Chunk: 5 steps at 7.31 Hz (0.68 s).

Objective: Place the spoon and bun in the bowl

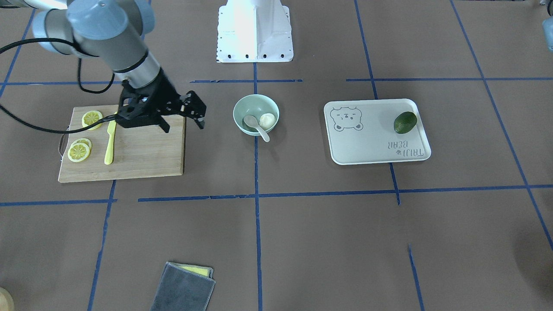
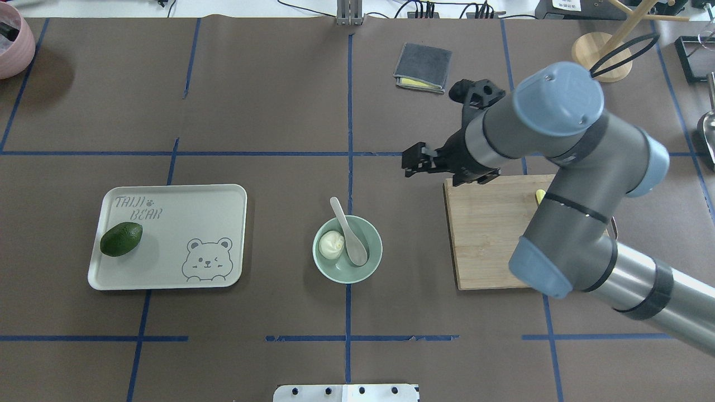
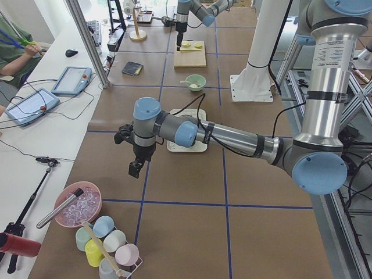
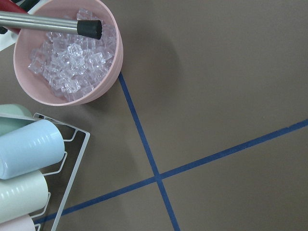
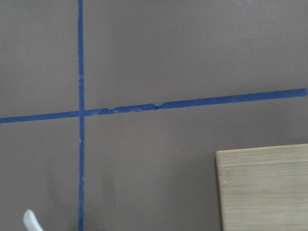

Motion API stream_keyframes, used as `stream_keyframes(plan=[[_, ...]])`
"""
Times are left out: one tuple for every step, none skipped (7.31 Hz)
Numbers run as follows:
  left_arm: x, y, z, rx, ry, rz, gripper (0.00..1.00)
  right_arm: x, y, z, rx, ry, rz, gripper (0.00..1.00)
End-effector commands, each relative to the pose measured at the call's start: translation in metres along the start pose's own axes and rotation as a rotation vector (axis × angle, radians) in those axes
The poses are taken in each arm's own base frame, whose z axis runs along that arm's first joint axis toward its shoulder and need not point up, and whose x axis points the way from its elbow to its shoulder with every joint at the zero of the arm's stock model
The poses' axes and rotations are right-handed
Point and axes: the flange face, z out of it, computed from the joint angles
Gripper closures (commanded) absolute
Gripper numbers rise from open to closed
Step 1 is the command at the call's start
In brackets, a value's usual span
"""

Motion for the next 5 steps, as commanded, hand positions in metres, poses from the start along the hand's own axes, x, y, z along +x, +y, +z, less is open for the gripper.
stream_keyframes(plan=[[-0.006, 0.011, 0.001, -0.004, 0.028, -0.017, 0.00, 0.134, -0.038, -0.044, -0.012, 0.064, -0.111, 0.00], [-0.006, 0.011, 0.000, -0.003, 0.031, -0.018, 0.00, 0.203, -0.044, -0.060, -0.019, 0.108, -0.203, 0.00], [-0.008, 0.011, -0.001, 0.000, 0.030, -0.022, 0.00, 0.261, -0.047, -0.081, -0.038, 0.168, -0.258, 0.00], [-0.012, 0.013, -0.005, 0.005, 0.026, -0.030, 0.00, 0.306, -0.053, -0.107, -0.078, 0.223, -0.305, 0.00], [-0.014, 0.014, -0.005, 0.003, 0.026, -0.035, 0.00, 0.346, -0.055, -0.131, -0.119, 0.254, -0.343, 0.00]])
